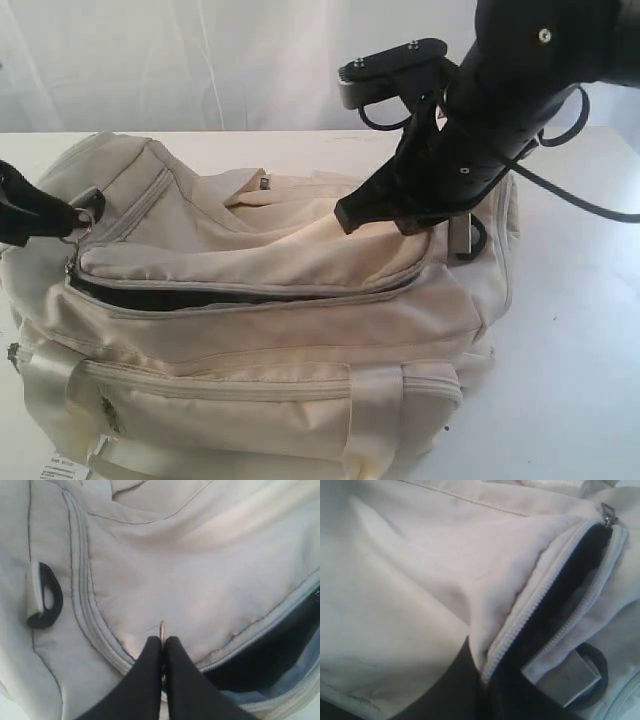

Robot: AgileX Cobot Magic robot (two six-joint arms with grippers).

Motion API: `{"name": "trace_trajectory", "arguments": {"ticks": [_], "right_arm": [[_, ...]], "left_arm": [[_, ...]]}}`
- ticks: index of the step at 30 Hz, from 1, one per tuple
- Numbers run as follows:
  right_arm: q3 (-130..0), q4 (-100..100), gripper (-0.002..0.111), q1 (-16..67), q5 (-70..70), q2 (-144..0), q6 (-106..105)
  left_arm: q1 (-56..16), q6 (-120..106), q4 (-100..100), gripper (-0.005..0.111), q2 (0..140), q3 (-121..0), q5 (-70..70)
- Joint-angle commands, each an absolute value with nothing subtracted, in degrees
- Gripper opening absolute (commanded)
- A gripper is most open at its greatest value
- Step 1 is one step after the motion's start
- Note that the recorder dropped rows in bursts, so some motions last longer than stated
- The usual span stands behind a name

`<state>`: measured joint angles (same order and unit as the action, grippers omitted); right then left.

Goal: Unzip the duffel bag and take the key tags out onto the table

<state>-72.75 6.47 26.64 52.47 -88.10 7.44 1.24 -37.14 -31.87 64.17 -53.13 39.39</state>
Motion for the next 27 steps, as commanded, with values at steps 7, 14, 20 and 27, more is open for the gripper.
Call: {"name": "trace_trajectory", "arguments": {"ticks": [7, 14, 20, 27], "right_arm": [[-72.5, -7.5, 0.047, 26.2, 45.6, -80.0, -18.1], [-72.5, -34.9, 0.062, 32.0, 42.4, -80.3, -46.8], [-72.5, -34.9, 0.062, 42.0, 30.7, -88.8, -50.3], [-72.5, -34.9, 0.06, 48.1, 22.9, -95.6, -50.3]], "left_arm": [[1.3, -36.3, -27.8, 0.0, 64.0, -54.7, 42.2], [1.3, -36.3, -27.3, 0.0, 63.6, -57.7, 44.5], [1.3, -35.7, -26.5, 0.0, 62.3, -58.9, 45.2], [1.3, -35.7, -26.5, 0.0, 61.9, -58.9, 44.7]]}}
